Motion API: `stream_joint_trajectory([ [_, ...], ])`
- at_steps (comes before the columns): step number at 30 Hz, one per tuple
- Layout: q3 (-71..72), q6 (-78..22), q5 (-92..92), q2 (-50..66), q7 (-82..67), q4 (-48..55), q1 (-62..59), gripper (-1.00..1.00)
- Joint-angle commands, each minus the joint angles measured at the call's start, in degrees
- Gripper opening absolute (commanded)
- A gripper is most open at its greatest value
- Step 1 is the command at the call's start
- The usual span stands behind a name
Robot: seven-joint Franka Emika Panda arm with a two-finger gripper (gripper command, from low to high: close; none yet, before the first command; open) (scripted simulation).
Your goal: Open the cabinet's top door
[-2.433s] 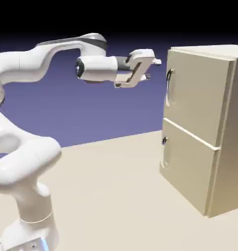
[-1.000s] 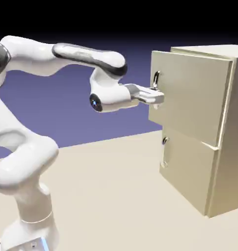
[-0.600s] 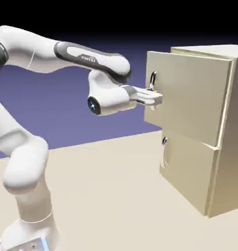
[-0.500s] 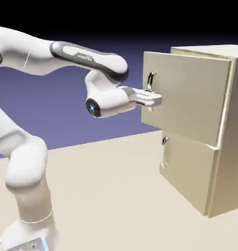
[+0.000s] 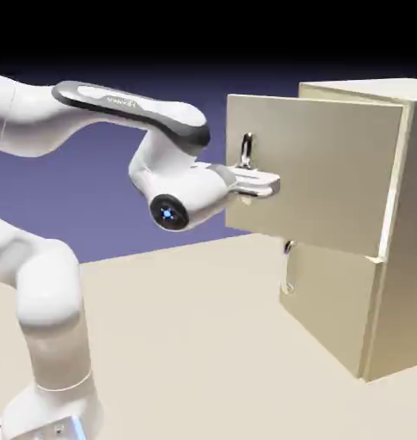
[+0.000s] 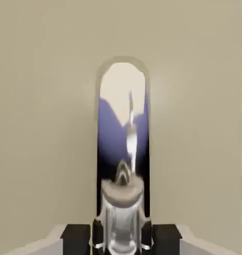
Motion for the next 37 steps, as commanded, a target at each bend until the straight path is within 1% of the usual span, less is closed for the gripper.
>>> stream_joint_trajectory([
  [1, -1.5, -1.6, -2.6, -0.4, 0.9, -0.4, -0.2, -1.0],
  [8, -12.6, -14.9, -20.0, -0.5, 5.2, -0.5, -2.9, -1.0],
  [14, -23.7, -29.3, -34.4, 4.6, 6.0, 4.2, -4.3, -1.0],
  [19, -32.5, -41.8, -43.3, 12.0, 4.7, 11.3, -2.9, -1.0],
  [25, -42.0, -56.8, -50.0, 22.8, 1.6, 21.9, 0.9, -1.0],
  [31, -49.5, -71.4, -52.6, 35.1, -3.2, 32.9, 4.4, -1.0],
  [36, -52.8, -82.6, -53.0, 45.5, -8.0, 41.3, 4.3, -1.0],
  [37, -52.8, -82.6, -53.0, 45.6, -8.0, 41.3, 4.3, -1.0],
])
